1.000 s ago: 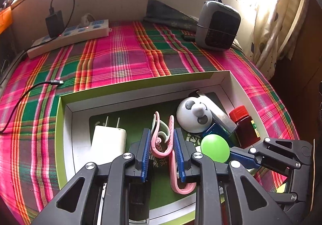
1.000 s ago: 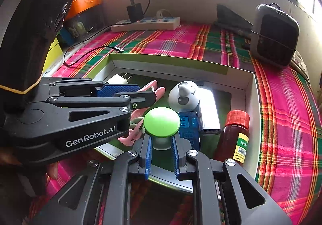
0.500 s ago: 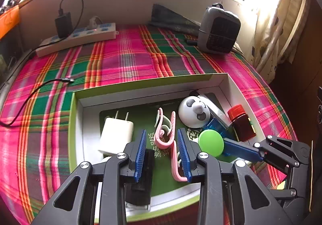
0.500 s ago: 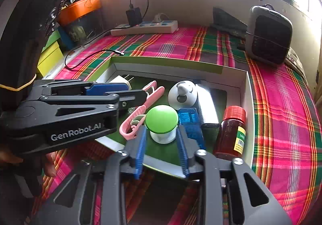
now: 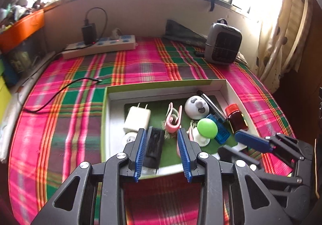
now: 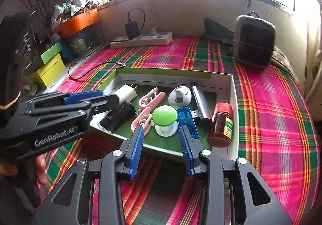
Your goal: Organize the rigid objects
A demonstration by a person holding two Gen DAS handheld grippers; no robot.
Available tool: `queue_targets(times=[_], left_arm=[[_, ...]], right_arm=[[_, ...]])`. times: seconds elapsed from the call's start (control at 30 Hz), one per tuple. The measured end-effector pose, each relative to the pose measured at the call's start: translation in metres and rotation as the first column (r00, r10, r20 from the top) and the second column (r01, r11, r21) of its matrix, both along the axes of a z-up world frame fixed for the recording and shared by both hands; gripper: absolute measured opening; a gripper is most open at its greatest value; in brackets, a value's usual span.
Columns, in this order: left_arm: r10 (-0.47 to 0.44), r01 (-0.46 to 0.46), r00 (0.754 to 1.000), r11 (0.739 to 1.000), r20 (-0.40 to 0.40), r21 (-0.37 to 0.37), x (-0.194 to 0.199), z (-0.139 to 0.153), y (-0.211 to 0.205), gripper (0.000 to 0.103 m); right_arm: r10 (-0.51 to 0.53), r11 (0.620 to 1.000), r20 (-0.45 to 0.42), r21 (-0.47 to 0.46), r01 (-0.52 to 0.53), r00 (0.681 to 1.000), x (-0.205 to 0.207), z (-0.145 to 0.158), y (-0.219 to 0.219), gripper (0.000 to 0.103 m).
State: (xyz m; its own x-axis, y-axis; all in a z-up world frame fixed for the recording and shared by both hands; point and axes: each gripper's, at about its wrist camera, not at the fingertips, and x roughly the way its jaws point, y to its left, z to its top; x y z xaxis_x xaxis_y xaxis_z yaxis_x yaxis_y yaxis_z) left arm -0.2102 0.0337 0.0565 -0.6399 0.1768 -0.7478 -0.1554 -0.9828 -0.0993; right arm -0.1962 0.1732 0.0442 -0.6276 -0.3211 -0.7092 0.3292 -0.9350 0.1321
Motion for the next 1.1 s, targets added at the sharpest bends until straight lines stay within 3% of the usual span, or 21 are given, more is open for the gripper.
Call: queue_targets(times=[0.1, 0.33, 0.43, 0.5, 0.57, 0.67, 1.1], left_arm=[[0.030, -0.031, 0.999, 0.999, 0.015, 0.024, 0.013, 0.000, -0.005, 0.031], [0.069, -0.069, 0.998, 0.998, 0.010, 0.001, 0.050, -0.007, -0.006, 0.031], [0.080, -0.080, 0.997, 0.997, 0.009, -0.018, 0.062, -0.012, -0.004, 0.031], [0.091, -0.091, 0.996, 0.995, 0.007, -0.045, 0.071, -0.017, -0.002, 0.031], [0.090, -0.089, 0.996, 0.995, 0.026, -0.041, 0.076, -0.023, -0.001, 0.031], [0.108, -0.107, 0.994, 0.988, 0.007, -0.107, 0.084, -0.029, 0.004, 0.031], [0.110, -0.103, 0.992, 0.988, 0.062, -0.115, 0.092, -0.050, 0.010, 0.031]], right_arm=[[-0.026, 1.000, -0.009, 0.012, 0.026, 1.000, 0.008, 0.003, 0.001, 0.038], [-0.061, 0.998, -0.010, 0.020, 0.061, 0.998, 0.026, 0.004, 0.005, 0.039], [-0.081, 0.996, -0.003, 0.025, 0.081, 0.997, 0.033, 0.000, 0.007, 0.048], [-0.086, 0.996, -0.001, 0.030, 0.086, 0.996, 0.039, -0.003, 0.008, 0.049], [-0.093, 0.995, 0.009, 0.034, 0.093, 0.996, 0.043, -0.008, 0.009, 0.049], [-0.120, 0.992, 0.026, 0.045, 0.118, 0.992, 0.048, -0.016, 0.011, 0.049], [-0.182, 0.979, 0.055, 0.105, 0.176, 0.982, 0.059, -0.032, 0.019, 0.049]])
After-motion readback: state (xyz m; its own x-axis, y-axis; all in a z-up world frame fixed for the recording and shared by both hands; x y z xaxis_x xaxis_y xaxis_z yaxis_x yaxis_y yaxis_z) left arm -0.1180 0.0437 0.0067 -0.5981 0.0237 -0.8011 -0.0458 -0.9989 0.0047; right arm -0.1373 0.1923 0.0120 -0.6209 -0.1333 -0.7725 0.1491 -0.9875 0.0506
